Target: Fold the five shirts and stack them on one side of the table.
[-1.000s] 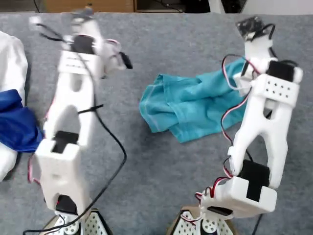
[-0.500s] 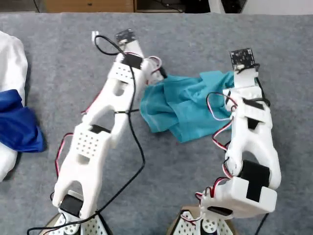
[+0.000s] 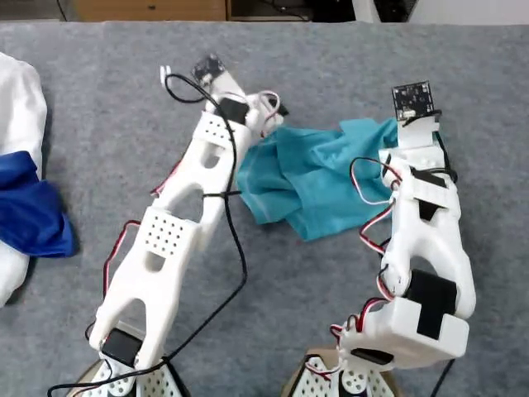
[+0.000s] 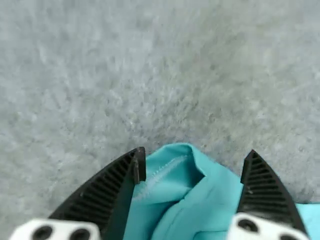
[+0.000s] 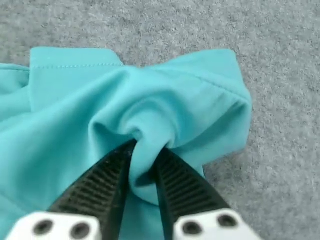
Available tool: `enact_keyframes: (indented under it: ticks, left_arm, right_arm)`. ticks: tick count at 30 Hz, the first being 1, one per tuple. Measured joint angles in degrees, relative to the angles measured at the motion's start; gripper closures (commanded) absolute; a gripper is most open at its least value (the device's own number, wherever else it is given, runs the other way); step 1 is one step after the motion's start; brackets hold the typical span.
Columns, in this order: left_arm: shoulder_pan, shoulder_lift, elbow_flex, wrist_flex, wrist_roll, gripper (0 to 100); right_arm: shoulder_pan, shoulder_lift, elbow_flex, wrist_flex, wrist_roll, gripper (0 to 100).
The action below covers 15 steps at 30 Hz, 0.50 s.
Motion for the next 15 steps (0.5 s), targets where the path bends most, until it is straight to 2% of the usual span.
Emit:
enact_keyframes:
  ticks: [6, 15]
  left_arm:
    - [-0.26, 3.78, -2.9, -1.58, 3.43, 84]
    - [-0.62, 6.33, -3.87, -5.45, 3.69, 87]
  right_arm:
    - [0.0, 0.09, 0.0, 0.0, 0.0, 99.3]
    - [0.0, 0.09, 0.0, 0.0, 0.0, 99.3]
